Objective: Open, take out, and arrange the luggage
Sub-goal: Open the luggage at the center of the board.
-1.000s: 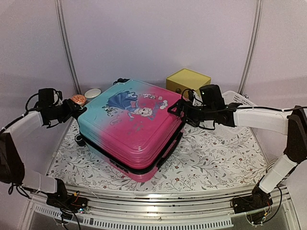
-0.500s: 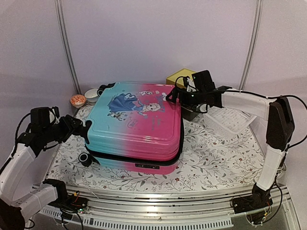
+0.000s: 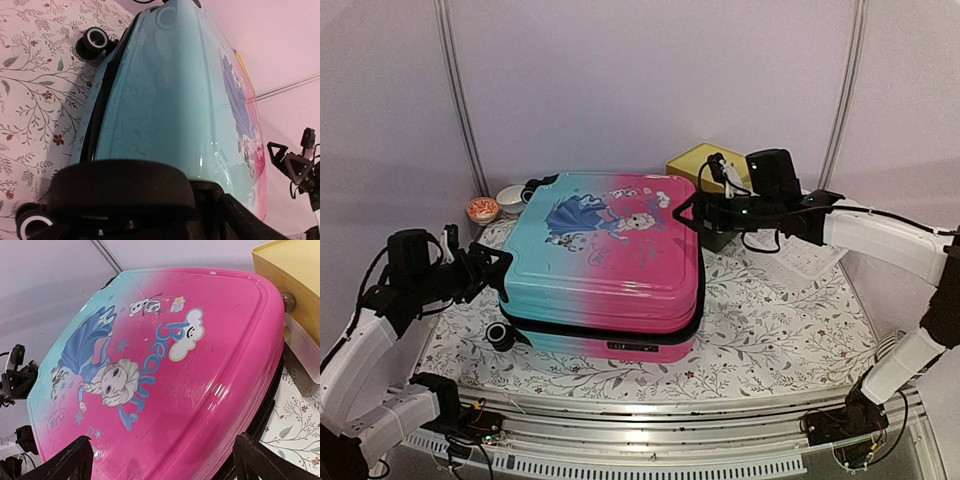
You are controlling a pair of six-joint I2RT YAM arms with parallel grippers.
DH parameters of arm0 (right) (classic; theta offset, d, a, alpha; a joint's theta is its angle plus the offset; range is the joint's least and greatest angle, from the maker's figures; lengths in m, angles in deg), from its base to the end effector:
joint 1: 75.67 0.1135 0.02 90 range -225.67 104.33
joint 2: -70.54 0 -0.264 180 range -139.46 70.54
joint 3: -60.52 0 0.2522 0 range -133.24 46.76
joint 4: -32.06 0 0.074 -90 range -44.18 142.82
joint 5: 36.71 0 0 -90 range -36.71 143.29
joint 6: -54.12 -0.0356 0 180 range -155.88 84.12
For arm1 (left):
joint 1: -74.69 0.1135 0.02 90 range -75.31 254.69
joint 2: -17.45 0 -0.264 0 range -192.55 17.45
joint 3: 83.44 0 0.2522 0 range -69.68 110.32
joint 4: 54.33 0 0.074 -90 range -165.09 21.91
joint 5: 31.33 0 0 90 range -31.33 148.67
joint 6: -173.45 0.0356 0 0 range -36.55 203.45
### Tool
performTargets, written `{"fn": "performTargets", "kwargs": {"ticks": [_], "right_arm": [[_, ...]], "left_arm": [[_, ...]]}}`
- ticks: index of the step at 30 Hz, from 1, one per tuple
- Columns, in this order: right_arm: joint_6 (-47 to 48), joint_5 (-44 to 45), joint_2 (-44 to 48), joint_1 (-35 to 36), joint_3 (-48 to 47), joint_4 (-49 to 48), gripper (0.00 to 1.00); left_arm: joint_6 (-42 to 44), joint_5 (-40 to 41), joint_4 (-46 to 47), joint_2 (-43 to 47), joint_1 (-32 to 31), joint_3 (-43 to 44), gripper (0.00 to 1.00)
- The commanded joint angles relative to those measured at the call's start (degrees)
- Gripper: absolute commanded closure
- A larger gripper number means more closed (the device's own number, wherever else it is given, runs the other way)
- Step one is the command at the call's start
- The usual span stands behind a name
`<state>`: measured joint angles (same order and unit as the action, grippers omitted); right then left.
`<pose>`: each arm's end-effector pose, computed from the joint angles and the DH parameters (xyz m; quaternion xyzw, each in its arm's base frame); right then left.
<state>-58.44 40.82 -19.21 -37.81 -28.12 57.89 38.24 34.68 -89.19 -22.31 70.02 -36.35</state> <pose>0.2858 0.2319 0.3233 -0.1691 0.8322 0.3416 0.4027 0.1599 -0.0276 0.2653 -0.1887 0.8219 -0.3750 0.3850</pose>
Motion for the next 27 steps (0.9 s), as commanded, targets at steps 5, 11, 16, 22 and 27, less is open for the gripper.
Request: {"fn": "performTargets", "kwargs": {"ticks": [5,11,16,22,27], "right_arm": [[5.5,-2.5,13.6,0.3,16.8,-7.7,0.01],[5.3,-6.9,20.8,0.4,25.3,-14.9,0.01],[5.3,-9.1,22.5,0.4,28.7,-16.6,0.01],[5.3,-5.3,25.6,0.4,31.2,-17.0,0.01],[5.8,1.8,31.1,0.4,34.9,-18.5,0.01]], "left_arm": [[-6.6,-8.2,7.4,3.2,-1.0,-3.0,0.25],[-12.0,-10.1,13.8,5.3,-1.0,-5.3,0.44],[-18.2,-10.5,21.5,6.5,-1.0,-7.6,0.52],[-18.6,-6.3,21.7,6.9,-1.0,-2.7,0.53],[-22.2,-6.5,25.5,4.5,-1.1,-0.5,0.56]]}}
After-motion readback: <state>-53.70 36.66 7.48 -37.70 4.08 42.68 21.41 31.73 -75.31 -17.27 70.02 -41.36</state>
